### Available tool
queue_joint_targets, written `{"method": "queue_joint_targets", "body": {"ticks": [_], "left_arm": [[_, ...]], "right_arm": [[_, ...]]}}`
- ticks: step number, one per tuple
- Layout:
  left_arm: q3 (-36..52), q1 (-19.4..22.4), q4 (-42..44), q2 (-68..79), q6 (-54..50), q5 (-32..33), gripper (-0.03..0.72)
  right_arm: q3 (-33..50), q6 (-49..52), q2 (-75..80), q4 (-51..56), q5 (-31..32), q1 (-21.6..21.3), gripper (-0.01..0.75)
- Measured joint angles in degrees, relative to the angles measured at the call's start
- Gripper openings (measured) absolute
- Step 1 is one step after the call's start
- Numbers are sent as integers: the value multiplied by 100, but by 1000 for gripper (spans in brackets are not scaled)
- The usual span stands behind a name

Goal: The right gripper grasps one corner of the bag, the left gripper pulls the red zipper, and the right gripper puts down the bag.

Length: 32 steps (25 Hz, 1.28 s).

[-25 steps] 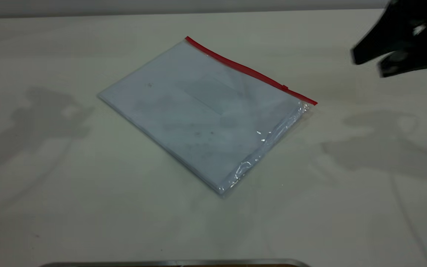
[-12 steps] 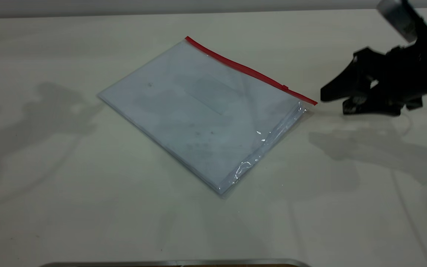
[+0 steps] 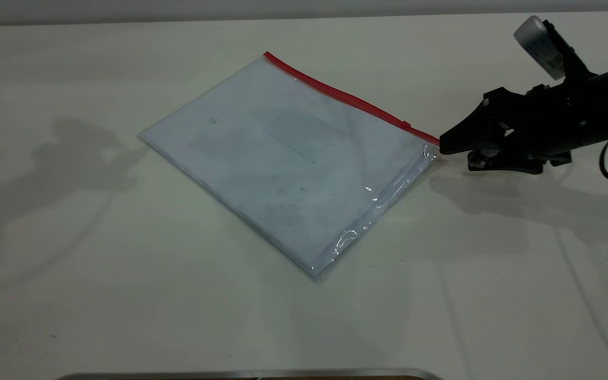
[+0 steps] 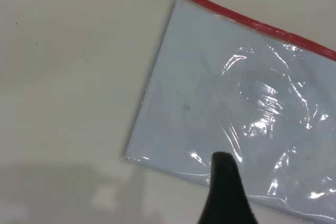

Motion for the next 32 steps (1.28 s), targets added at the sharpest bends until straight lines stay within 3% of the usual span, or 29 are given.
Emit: {"method": "queue_joint_targets", "body": {"ticks": [12, 25, 28, 32], "left_arm": [[0, 0, -18, 0, 0, 0, 580], [0, 0, -39, 0, 0, 0, 580], [0, 0, -39, 0, 0, 0, 580], [0, 0, -39, 0, 1, -4, 580]], "right_arm": [[-589, 0, 669, 7, 260, 54, 591], [-1239, -4, 1013, 27, 533, 693, 585], [-1254, -4, 1027, 21, 538, 740, 538], [-1357, -4, 1052, -9, 538, 722, 394]]}}
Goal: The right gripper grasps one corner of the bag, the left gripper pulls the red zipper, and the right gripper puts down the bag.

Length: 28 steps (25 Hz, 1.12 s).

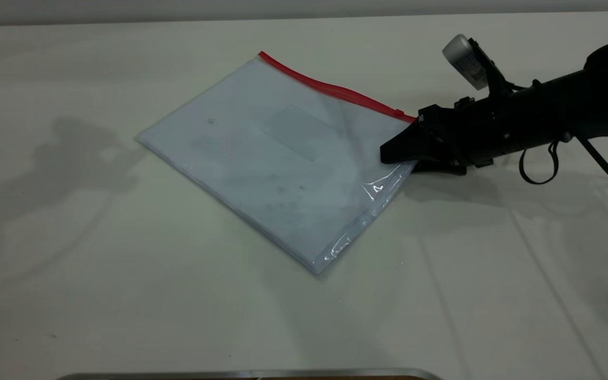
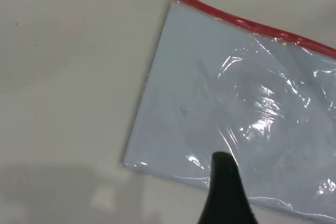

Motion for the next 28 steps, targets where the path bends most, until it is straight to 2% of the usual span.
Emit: {"method": "queue_joint_targets", "body": {"ticks": [2, 6, 7, 11, 16, 22, 28], "left_arm": [[0, 0, 0, 0, 5, 0, 580], [0, 0, 0, 0, 11, 0, 580], [0, 0, 0, 0, 11, 0, 580], [0, 0, 5, 0, 228, 0, 580], [0, -118, 5, 0, 813, 9, 580], [0, -633, 5, 50, 1193, -15, 580], [-28, -1091, 5, 631, 1644, -103, 580]], "right_arm": [[-111, 0, 6, 0, 0, -4, 306], [-332, 0, 6, -12, 56, -4, 75], [-381, 0, 6, -28, 115, -4, 41], [-713, -37, 25, -507, 414, -4, 33], [-1343, 379, 25, -2052, 783, 17, 33], [-2099, 1451, 25, -3948, 1009, 163, 33], [-2797, 2280, 25, -5071, 1232, 519, 33]]}}
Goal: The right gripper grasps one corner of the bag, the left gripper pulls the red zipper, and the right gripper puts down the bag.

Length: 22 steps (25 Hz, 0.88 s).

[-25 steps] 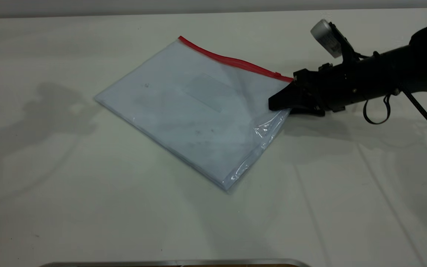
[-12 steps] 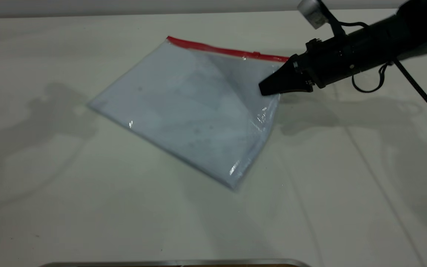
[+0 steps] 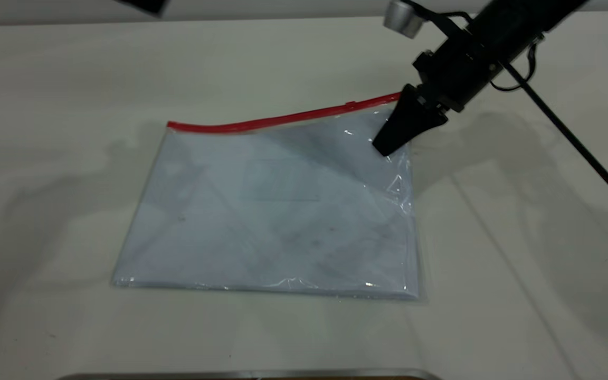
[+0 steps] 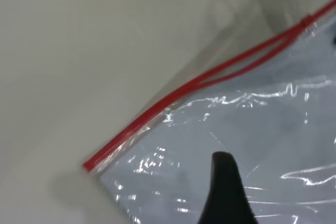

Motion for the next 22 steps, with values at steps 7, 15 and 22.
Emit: {"method": "queue_joint_targets", "body": {"ticks": [7, 15, 22], "left_arm": [[-753, -168, -162, 680, 141, -291, 580], [-1703, -394, -398, 1658, 498, -36, 580], [-2031, -720, -410, 2025, 1263, -34, 580]], "right_arm": [[-192, -429, 12, 941, -450, 244, 33], [-192, -2280, 12, 2275, -703, 298, 33], [-192, -3248, 19, 2348, -743, 298, 33]]}}
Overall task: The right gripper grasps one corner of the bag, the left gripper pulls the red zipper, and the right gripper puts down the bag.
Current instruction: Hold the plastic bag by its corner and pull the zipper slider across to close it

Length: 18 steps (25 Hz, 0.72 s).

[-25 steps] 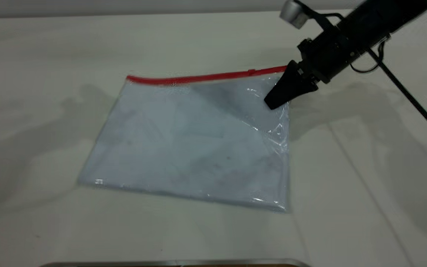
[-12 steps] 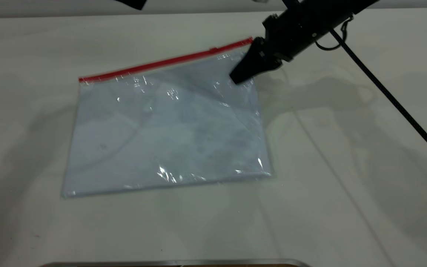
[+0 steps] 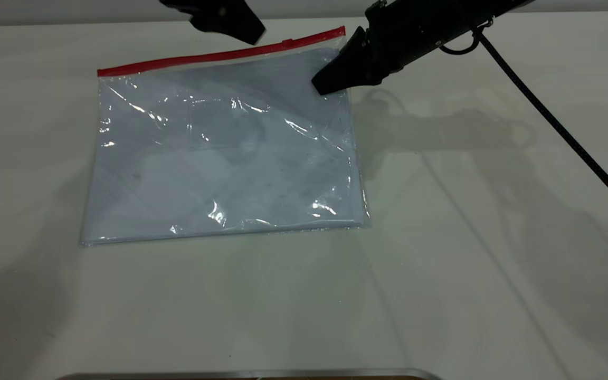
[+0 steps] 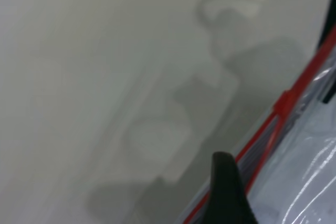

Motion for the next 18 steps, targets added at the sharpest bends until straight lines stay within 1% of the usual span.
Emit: {"method": "queue_joint_targets", "body": {"ticks": [3, 8, 18], "left_arm": [[-6, -178, 0, 60, 313, -22, 580], [-6, -410, -23, 126, 518, -343, 580], [-6, -452, -312, 143, 511, -689, 580]], "right_arm": [[0, -174, 0, 0, -4, 0, 33], [0, -224, 0, -35, 15, 0, 33], [0, -230, 0, -88, 210, 0, 33]]}}
